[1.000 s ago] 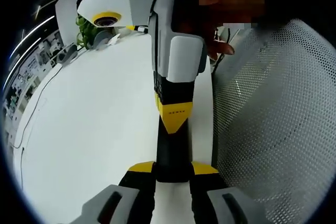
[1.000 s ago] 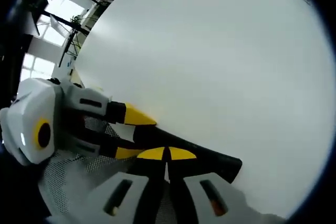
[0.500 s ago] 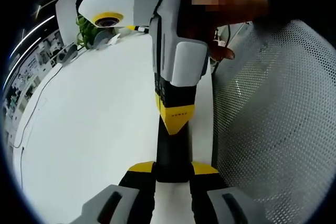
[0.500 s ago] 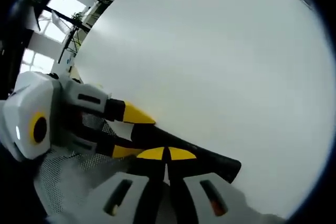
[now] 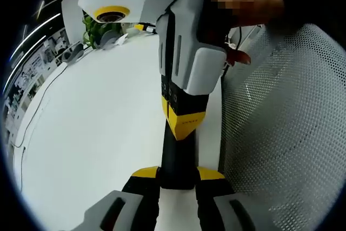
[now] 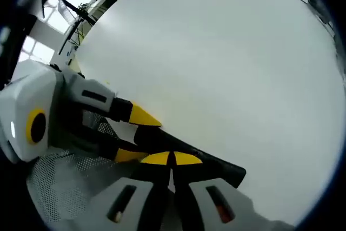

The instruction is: Press the specified remote control buttons in sequence, fully releasing each button before pressing the next.

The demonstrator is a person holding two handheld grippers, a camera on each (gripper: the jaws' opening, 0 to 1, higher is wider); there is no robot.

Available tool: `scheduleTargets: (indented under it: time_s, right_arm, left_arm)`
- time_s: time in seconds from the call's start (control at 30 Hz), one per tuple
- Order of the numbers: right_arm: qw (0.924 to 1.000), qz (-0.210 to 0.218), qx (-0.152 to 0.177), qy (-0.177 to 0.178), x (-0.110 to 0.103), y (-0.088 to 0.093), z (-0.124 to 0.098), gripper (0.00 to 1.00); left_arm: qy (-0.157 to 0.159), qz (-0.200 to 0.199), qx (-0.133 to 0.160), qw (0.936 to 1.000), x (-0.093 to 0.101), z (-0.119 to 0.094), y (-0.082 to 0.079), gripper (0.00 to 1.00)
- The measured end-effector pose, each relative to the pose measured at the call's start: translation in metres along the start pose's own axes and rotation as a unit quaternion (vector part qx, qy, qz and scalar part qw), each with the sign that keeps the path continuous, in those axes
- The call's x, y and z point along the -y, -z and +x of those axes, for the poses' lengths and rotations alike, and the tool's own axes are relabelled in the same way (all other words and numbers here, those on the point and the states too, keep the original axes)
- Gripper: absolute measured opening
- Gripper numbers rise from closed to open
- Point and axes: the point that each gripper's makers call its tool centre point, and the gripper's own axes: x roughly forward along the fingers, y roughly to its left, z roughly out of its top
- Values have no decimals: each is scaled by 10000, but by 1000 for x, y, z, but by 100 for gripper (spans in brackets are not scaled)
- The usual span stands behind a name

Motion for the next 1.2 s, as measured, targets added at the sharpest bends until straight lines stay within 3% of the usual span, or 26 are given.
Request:
scheduleTargets:
  time_s: [0.43,0.93,1.03,1.2]
  right_arm:
    - [9994,265,-121,-162,-1,4,-1,0]
    - [9935,1016,-4,-516,-1,3,1,0]
    - [9955,834,0,-458,-4,2,1,0]
    - [9949,891,-13,-465,-4,3,1,0]
  left_arm:
    - [-15,-26,0,10000,0,0,0,25]
    - [30,58,-26,10000,0,0,0,25]
    - [37,65,-34,10000,0,0,0,25]
    - [26,45,-14,10000,0,0,0,25]
